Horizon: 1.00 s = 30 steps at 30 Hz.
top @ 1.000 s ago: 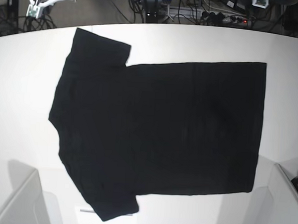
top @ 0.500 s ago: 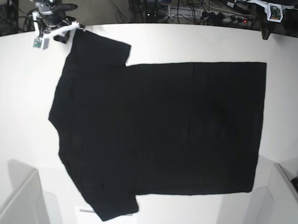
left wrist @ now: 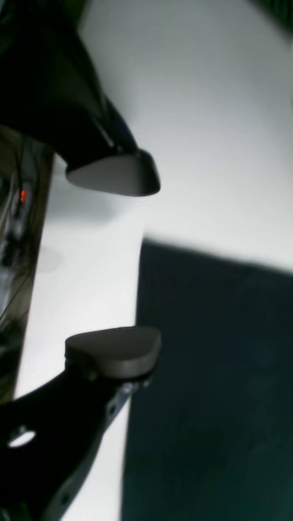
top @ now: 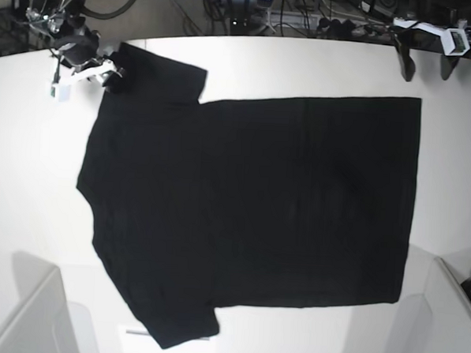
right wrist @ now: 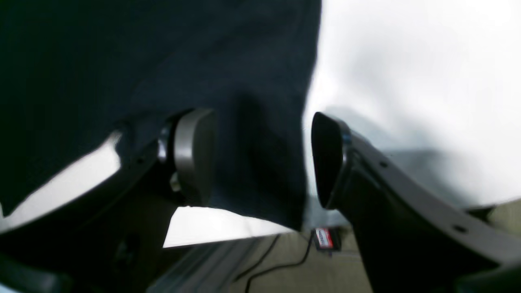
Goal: Fold the T-shirt properly
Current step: 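Lower both grippers to the shoulder corners of the black T-shirt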
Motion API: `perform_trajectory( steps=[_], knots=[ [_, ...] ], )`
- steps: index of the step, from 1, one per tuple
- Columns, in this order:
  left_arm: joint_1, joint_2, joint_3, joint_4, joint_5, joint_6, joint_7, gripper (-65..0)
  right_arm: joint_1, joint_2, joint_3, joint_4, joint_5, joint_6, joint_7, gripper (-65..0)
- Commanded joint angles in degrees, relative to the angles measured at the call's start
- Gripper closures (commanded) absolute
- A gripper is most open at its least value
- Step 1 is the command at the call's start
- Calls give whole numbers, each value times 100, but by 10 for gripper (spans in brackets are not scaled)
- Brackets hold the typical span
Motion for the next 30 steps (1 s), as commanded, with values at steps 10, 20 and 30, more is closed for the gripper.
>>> perform_trajectory(
  steps=[10, 20, 30],
  knots=[
    [-468, -38, -1010, -513, -1320, -825, 931, -420, 2, 288, -58, -502, 65, 32, 92, -348],
    [-1285, 216, -2109, -619, -1461, -1440, 2460, -420, -191, 288, -594, -590, 65, 32, 180, -344],
    [-1909, 260, -2092, -953, -1461, -1467, 2979, -420, -138, 340, -814, -994, 56, 32, 215, 0]
  ],
)
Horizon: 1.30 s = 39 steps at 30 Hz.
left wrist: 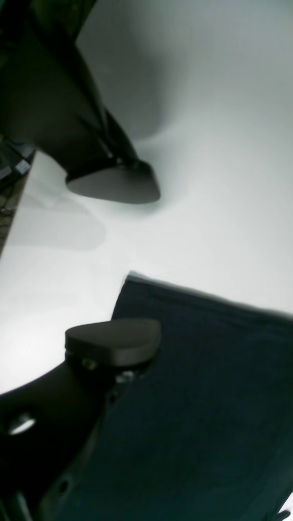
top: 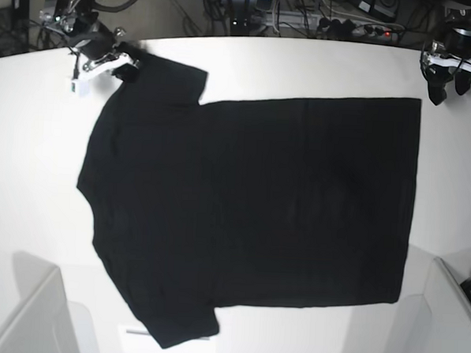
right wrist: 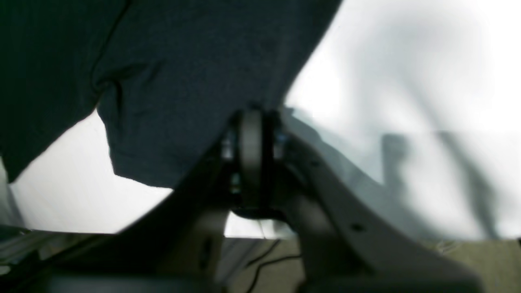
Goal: Fold the T-shirt properly
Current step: 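Lower both grippers to the shoulder corners of the black T-shirt, then grasp the shoulder corners with both grippers and lift slightly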
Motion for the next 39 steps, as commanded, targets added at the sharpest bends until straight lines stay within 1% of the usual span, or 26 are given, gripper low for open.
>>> perform_trajectory(
  steps=[1, 6, 12, 19, 23, 24, 25, 27, 29, 30, 31, 33, 35, 37, 39],
  knots=[
    [-2, -59, -30, -48, -51, -33, -107, -420, -40, 12, -14, -134, -326, -115, -324, 0],
    [-221, -67, -13, -453, -51, -33, -107, -420, -22, 12, -14, -222, -326, -115, -324, 0],
    [-494, -85, 497, -743, -51, 2, -107, -420, -22, 12, -14, -178, -326, -115, -324, 0],
    [-872, -85, 717, -1262, -51, 2, -99, -418, -22, 12, -14, -169, -318, -115, -324, 0],
    [-1030, -94, 1042, -1323, -51, 11, -99, -418, -22, 12, -14, -169, -318, -115, -324, 0],
    [-1048, -94, 1095, -1332, -51, 37, -99, -418, -22, 12, -14, -169, -318, -115, -324, 0],
    [-1057, -94, 1130, -1332, -51, 143, -99, -416, -22, 12, -14, -169, -318, -115, -324, 0],
    [-1057, -85, 1209, -1323, -60, 442, -99, -416, -22, 12, -14, -169, -318, -115, -324, 0],
    [-1057, -85, 1244, -1323, -69, 547, -99, -411, -31, 12, -14, -169, -318, -115, -324, 0],
    [-1057, -85, 1244, -1323, -69, 547, -99, -392, -31, 21, -14, -169, -318, -115, -316, 0],
    [-1057, -85, 1253, -1323, -69, 547, -99, -354, -31, 21, -14, -169, -318, -115, -316, 0],
    [-1145, -85, 1262, -1323, -69, 547, -99, -237, -31, 48, -5, -169, -318, -115, -316, 0],
    [-1206, -85, 1271, -1332, -60, 547, -99, -102, -22, 118, -5, -169, -318, -115, -307, 0],
    [-1215, -85, 1271, -1297, -60, 547, -99, 0, -22, 127, 38, -151, -318, -115, -289, 0],
    [-1215, -94, 1271, -1270, -60, 547, -55, 0, -75, 100, 258, -28, -318, -115, -184, 0]
  ],
)
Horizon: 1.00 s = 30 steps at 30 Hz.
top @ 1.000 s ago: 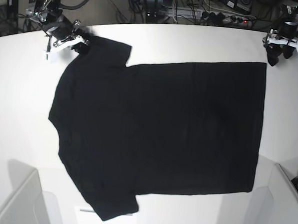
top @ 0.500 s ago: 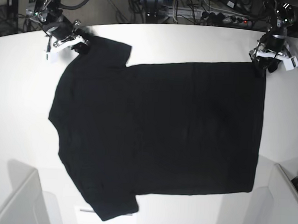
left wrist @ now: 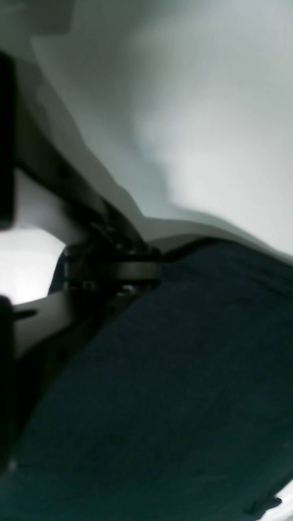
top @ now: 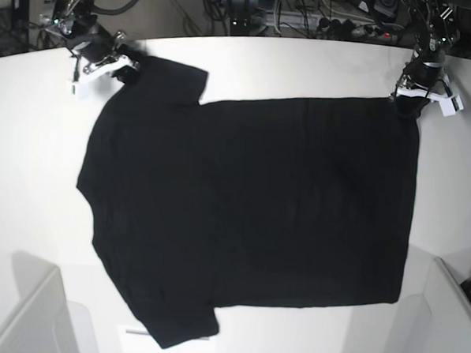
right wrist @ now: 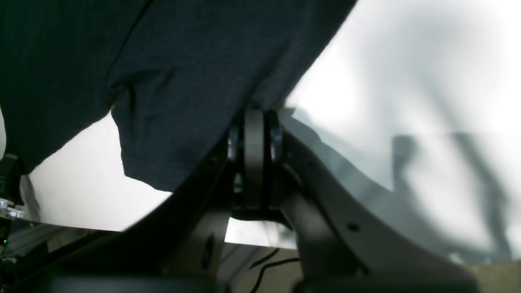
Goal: Fold the T-shirt properly
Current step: 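Grasp the shoulder corners with both grippers and lift slightly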
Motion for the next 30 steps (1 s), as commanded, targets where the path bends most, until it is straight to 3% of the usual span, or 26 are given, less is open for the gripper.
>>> perform_trajectory(
  steps=[1, 6, 21, 30],
  knots=[
    [44, -70, -10, 89, 25, 25, 241, 0, -171, 48, 163, 79, -350, -182, -114, 0],
    [79, -70, -45, 397, 34, 25, 874, 0, -365, 57, 418, 545, -342, -182, -123, 0],
    [1380, -79, -54, 1505, 34, 25, 892, 0, -1112, 39, 426, 1407, -306, -182, -114, 0],
    [1679, -70, -54, 2164, 34, 25, 892, 0, -1015, 39, 409, 1618, -306, -182, -131, 0]
  ],
)
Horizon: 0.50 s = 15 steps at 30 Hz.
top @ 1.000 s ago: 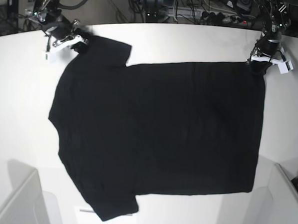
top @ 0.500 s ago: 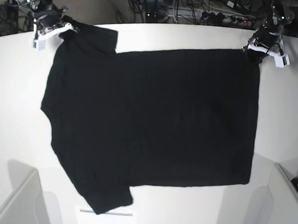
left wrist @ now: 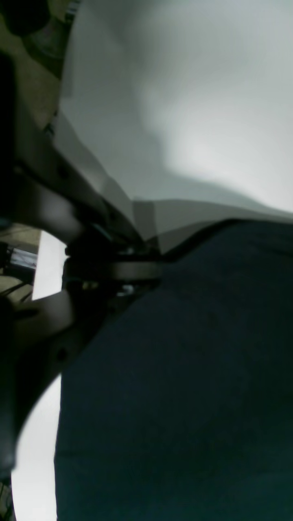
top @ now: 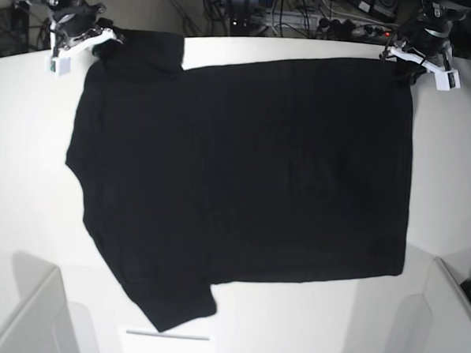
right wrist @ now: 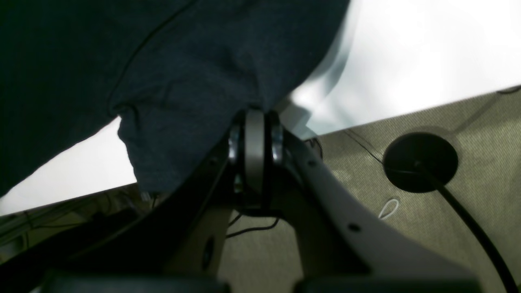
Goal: Fold the T-shirt properly
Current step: 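Grasp the shoulder corners with both grippers and lift slightly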
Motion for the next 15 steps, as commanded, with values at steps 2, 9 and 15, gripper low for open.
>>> perform_trajectory(
  steps=[2, 9, 15],
  knots=[
    [38, -57, -32, 241, -91, -34, -87, 0, 93, 57, 4, 165, 74, 19, 85, 0],
    [-217, -30, -41, 391, -126, -16, -87, 0, 638, 83, -4, 244, 74, 19, -126, 0],
    [-507, -30, -6, 382, -126, 529, -78, 0, 1307, 83, 13, 235, 74, 19, -689, 0]
  ],
)
